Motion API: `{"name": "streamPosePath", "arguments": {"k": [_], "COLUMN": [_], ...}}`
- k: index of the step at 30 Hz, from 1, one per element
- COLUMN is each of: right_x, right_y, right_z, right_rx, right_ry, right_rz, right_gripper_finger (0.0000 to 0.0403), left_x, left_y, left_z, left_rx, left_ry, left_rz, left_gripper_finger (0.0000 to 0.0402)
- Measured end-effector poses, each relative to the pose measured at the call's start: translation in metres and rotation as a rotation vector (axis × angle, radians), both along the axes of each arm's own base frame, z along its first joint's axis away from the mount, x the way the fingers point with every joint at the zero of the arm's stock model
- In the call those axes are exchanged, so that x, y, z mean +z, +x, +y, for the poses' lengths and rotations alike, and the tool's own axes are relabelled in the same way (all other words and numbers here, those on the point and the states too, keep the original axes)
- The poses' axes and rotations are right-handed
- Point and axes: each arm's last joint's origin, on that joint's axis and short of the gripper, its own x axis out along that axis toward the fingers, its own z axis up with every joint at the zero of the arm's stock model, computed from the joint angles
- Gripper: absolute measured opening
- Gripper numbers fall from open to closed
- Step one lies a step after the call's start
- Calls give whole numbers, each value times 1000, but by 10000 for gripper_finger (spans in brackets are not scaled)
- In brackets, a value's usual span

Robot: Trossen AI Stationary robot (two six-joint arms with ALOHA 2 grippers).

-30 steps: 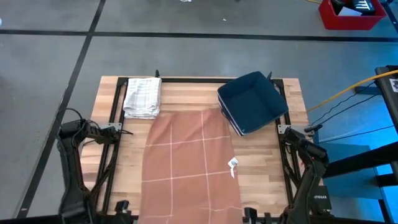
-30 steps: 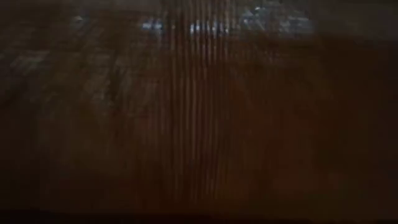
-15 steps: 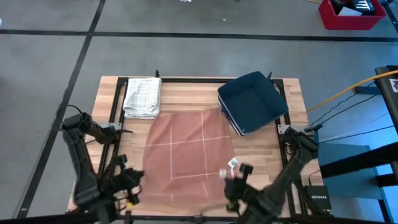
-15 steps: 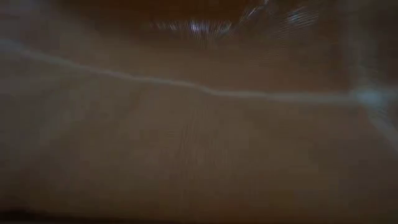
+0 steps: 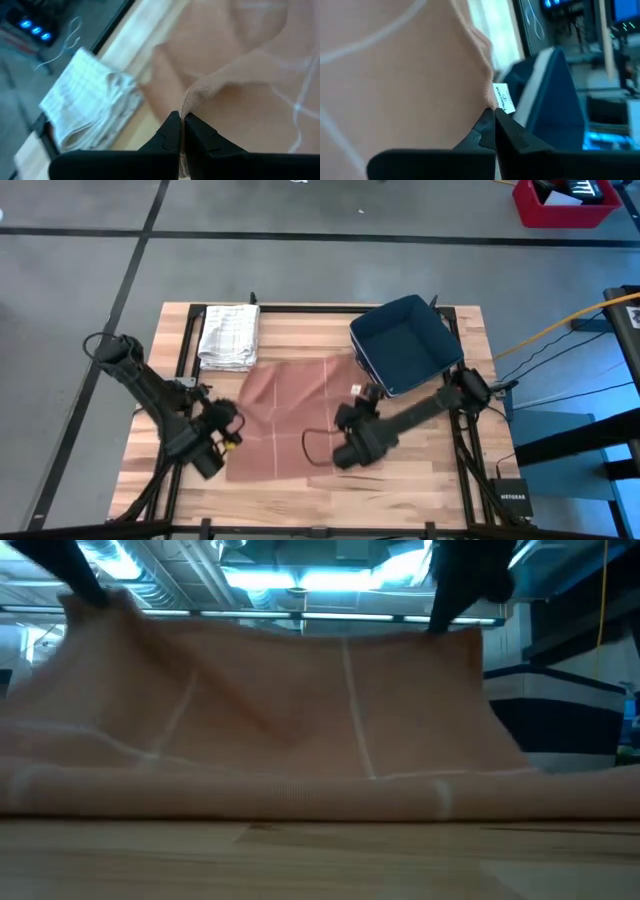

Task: Fold towel
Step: Fold the brown towel on the table

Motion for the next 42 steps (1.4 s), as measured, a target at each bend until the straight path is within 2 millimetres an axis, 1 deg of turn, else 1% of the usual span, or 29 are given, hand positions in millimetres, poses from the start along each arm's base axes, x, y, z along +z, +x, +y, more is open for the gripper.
{"name": "streamPosePath", "arguments": {"k": [4,7,10,15,17,21,23,29,31,33,35,38,40,42], "right_x": [-12,-15,-24,-43,-49,-53,-57,-67,-69,-69,-69,-67,-61,-51], "right_y": [4,6,11,22,21,19,18,17,15,15,17,18,20,22], "right_z": [-42,-70,-94,-129,-143,-171,-183,-205,-209,-214,-215,-215,-214,-211], "right_rx": [-63,-78,-84,-80,-105,-168,-179,-198,-210,-225,-220,-200,-188,-176], "right_ry": [-37,-26,13,122,130,134,152,203,198,186,182,172,196,244], "right_rz": [103,124,133,146,153,174,172,158,156,140,127,145,160,170], "right_gripper_finger": [0,0,0,0,0,0,0,8,16,33,58,106,140,168], "left_x": [-10,-20,-32,-55,-62,-74,-80,-94,-95,-95,-95,-95,-90,-82], "left_y": [-4,-3,0,7,9,9,9,11,14,17,19,19,22,26], "left_z": [29,44,57,75,82,99,107,122,124,128,132,136,135,131], "left_rx": [59,77,78,101,117,191,225,258,237,230,231,238,221,188], "left_ry": [24,38,71,111,127,157,159,153,159,169,174,169,126,76], "left_rz": [29,32,43,100,108,117,120,140,158,169,183,209,239,227], "left_gripper_finger": [1,1,1,1,1,1,1,1,2,12,35,84,116,142]}}
